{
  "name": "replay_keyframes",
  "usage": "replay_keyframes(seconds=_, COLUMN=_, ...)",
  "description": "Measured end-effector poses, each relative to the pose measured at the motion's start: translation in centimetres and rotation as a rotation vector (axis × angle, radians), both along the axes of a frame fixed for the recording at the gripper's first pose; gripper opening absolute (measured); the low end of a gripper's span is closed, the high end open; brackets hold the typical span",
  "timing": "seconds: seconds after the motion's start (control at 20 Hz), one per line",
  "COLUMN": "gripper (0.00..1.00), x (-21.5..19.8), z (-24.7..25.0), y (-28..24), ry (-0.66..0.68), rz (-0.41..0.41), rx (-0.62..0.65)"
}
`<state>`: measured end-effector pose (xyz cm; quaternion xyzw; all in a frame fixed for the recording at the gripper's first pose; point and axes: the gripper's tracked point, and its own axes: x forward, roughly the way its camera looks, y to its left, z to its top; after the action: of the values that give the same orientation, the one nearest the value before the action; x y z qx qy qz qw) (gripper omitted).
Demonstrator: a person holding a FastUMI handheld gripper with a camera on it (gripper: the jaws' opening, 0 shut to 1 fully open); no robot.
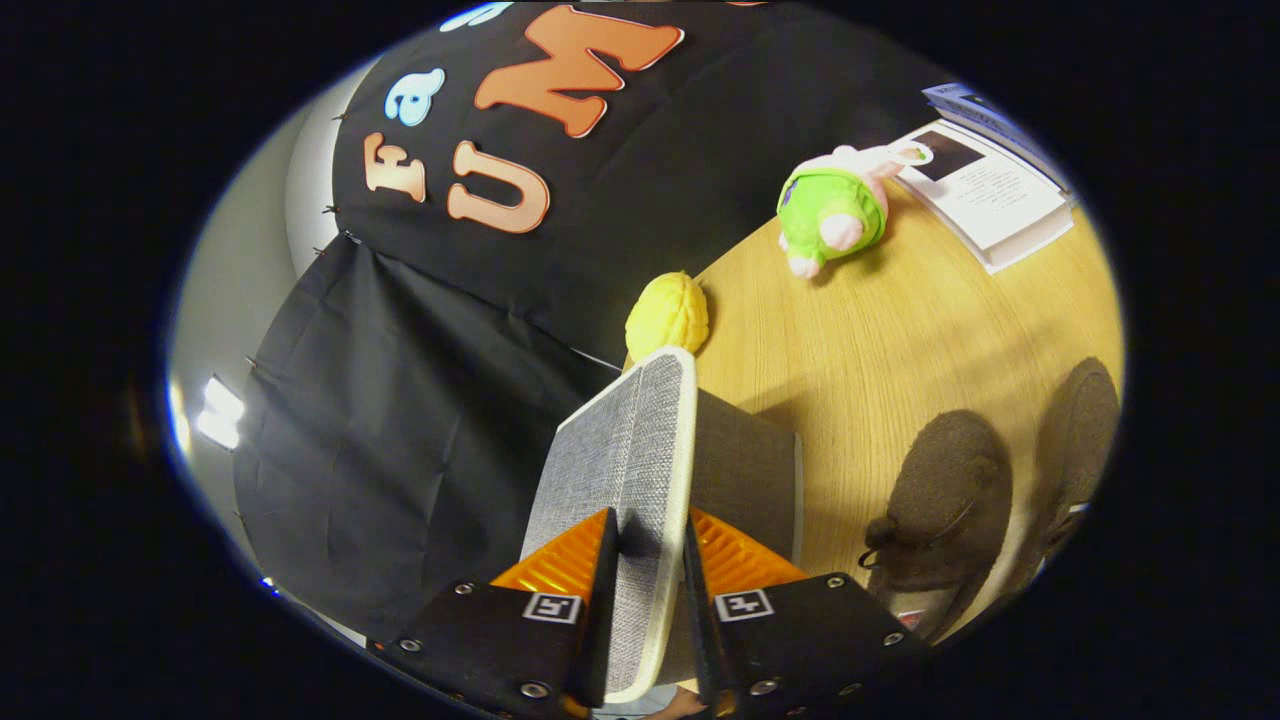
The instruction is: Open the storage box then place both shoes into the box .Put the left shoe in first, then the right shoe, with the right side of both shoes facing outward in a uniform manner.
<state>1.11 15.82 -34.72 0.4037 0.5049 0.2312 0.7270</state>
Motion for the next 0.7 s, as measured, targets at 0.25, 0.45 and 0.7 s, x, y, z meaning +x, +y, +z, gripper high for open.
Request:
replay_keyframes(seconds=0.25, gripper=0.14, x=0.0, z=2.1, y=0.5, ry=-0.016, rz=-0.005, rx=-0.012)
replay_keyframes(seconds=0.45, gripper=0.06, x=0.7, z=5.7, y=1.6, ry=-0.07, rz=-0.015, rx=-0.01)
replay_keyframes(seconds=0.7, gripper=0.06, x=1.7, z=10.7, y=3.6, ry=-0.097, rz=-0.072, rx=0.038)
